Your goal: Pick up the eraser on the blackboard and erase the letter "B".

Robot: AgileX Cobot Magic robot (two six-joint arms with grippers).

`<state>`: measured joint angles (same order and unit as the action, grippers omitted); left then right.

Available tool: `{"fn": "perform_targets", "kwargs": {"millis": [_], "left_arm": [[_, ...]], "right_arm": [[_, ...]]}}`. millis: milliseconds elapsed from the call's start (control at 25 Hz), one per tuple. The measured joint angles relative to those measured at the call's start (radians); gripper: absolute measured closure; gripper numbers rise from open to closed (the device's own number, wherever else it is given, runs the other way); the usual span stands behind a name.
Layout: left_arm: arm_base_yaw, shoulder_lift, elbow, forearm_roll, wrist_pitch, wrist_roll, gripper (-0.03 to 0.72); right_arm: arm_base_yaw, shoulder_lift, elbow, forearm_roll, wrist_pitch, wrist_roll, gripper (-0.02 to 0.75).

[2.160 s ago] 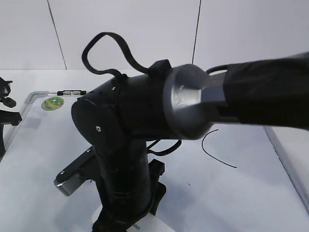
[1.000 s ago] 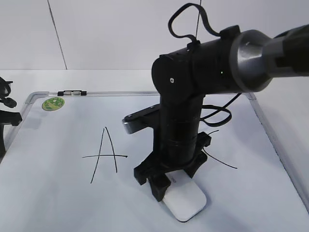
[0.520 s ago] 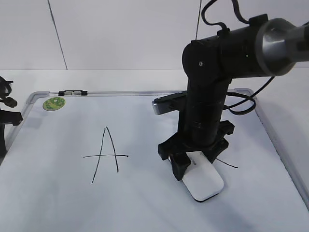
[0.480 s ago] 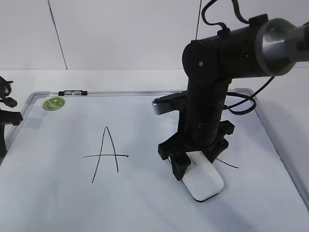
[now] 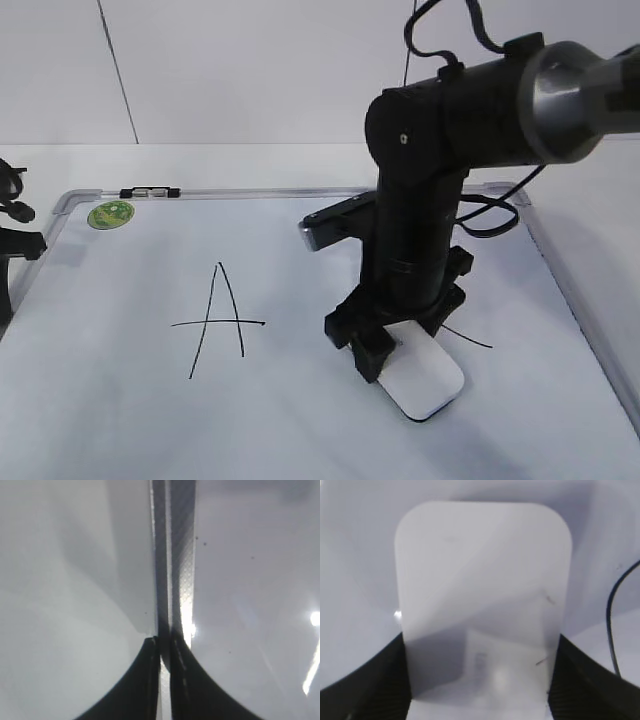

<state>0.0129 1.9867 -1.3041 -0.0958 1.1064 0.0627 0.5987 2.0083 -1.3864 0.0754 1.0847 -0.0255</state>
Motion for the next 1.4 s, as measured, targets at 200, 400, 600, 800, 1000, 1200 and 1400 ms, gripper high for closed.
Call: {"fn": "perform_targets", "kwargs": {"millis": [200, 400, 600, 800, 1000, 1200, 1400], "left_arm": [[0.000, 0.000, 0.000, 0.004, 0.002, 0.000, 0.676], [0.000, 0.000, 0.000, 0.004, 0.004, 0.000, 0.676], [0.000, 0.000, 0.000, 0.004, 0.004, 0.000, 0.676], [0.000, 0.000, 0.000, 0.004, 0.006, 0.000, 0.676], [0.000, 0.000, 0.000, 0.004, 0.006, 0.000, 0.676], [0.000, 0.000, 0.000, 0.004, 0.006, 0.000, 0.676], [0.000, 0.000, 0.000, 0.004, 0.006, 0.000, 0.676]], "right_arm": [[0.099, 0.000, 0.000, -0.023, 0.000, -0.034, 0.187], [0.233, 0.000, 0.000, 0.027, 0.002, -0.074, 0.187], [0.357, 0.002, 0.000, 0.078, 0.003, -0.088, 0.187], [0.378, 0.002, 0.000, 0.089, 0.001, -0.090, 0.187], [0.330, 0.002, 0.000, 0.120, -0.005, -0.080, 0.187], [0.222, 0.017, 0.000, 0.201, -0.015, -0.053, 0.187], [0.094, 0.017, -0.007, 0.174, -0.033, 0.006, 0.188]]}}
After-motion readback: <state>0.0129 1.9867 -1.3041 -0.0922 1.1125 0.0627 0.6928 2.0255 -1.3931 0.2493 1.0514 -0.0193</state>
